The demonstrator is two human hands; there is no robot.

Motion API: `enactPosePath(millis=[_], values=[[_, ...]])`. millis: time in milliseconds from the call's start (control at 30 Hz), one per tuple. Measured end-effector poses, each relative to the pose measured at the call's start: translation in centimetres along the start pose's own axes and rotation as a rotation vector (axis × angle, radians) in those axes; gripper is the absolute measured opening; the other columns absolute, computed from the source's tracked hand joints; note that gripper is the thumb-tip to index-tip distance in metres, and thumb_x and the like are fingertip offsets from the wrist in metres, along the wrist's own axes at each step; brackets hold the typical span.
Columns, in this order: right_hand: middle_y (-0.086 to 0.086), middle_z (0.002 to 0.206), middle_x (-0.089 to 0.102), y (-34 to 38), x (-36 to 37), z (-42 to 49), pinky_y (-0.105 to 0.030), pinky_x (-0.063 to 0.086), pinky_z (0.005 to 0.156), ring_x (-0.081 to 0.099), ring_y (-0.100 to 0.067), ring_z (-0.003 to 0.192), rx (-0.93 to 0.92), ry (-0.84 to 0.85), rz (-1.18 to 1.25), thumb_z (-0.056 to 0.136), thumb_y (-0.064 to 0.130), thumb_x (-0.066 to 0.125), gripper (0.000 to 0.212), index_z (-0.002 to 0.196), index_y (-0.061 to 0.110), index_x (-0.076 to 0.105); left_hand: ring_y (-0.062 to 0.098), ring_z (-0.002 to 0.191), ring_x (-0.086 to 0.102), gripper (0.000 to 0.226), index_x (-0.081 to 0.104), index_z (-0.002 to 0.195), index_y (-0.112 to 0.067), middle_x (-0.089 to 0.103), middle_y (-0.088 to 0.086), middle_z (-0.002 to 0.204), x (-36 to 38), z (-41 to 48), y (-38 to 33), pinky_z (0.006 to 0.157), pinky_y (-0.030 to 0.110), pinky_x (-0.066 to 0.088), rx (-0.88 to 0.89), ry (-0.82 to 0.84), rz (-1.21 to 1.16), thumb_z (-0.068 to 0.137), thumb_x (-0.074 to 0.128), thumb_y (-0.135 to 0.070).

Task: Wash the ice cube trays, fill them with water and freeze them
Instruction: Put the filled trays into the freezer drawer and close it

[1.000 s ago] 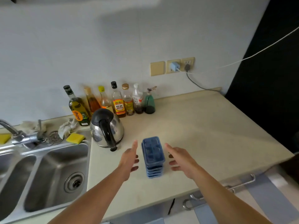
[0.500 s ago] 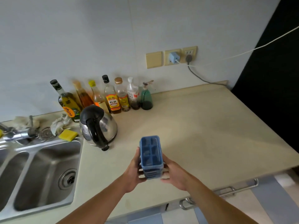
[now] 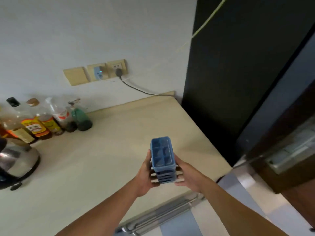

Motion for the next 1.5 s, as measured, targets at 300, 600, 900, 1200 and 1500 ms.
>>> enactPosePath(millis=[300,600,900,1200,1500], values=[[0.003,0.135,0.063,0.0,-13.6,-0.2,-0.051,0.043,0.113,0.062,-0.02,0.121,-0.03,0.026,0.073,0.066,0.096,0.053,0.078,0.125,0.045,0.061,0.017,0.087,0.077,0.083,0.069,0.119,-0.026,0.079,-0.002,0.098,13.1,5.5,-1.2,0.064,0.031,0.06,0.012,-0.019,-0.002,0.076,0.04,-0.091],[0.006,0.142,0.058,-0.8,-16.4,1.6,-0.046,0.044,0.11,0.056,-0.02,0.13,-0.044,0.083,0.142,0.059,0.098,0.06,0.082,0.127,0.054,0.059,0.024,0.112,0.068,0.077,0.064,0.128,-0.031,0.07,0.0,0.122,14.5,8.5,-1.4,0.084,0.04,0.056,0.016,0.031,0.015,0.084,0.033,-0.086],[0.0,0.075,0.06,-5.6,-21.7,-2.1,-0.037,0.047,0.074,0.057,-0.018,0.072,-0.153,-0.39,-0.347,0.09,0.063,0.055,0.05,0.077,0.015,0.057,0.026,0.091,0.065,0.044,0.061,0.099,-0.013,0.068,0.009,0.098,15.4,5.8,5.7,0.084,0.043,0.056,0.153,-0.434,0.23,0.106,0.036,-0.049],[-0.012,0.151,0.048,-16.6,-31.4,-3.0,-0.036,0.036,0.112,0.043,-0.03,0.139,-0.18,-0.466,-0.968,0.1,0.048,0.058,0.066,0.151,0.008,0.044,0.022,0.116,0.054,0.028,0.059,0.123,-0.017,0.06,0.001,0.125,25.9,6.0,11.2,0.097,0.034,0.047,0.884,-0.247,1.36,0.101,0.053,-0.032],[-0.007,0.169,0.021,-23.3,-36.4,5.0,-0.045,0.017,0.125,0.011,-0.029,0.157,-0.362,-0.611,-1.212,0.096,0.068,0.049,0.089,0.161,0.012,0.024,0.03,0.148,0.026,0.06,0.038,0.149,-0.015,0.034,0.008,0.159,30.5,16.0,13.6,0.121,0.051,0.025,1.001,-0.637,1.939,0.099,0.049,-0.046]])
Point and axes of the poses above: each hand's wrist, its own z-axis towards the middle knuckle, its own x-axis out of the palm, y = z × x, the point moved 2 cm from there along z, towards the middle knuckle
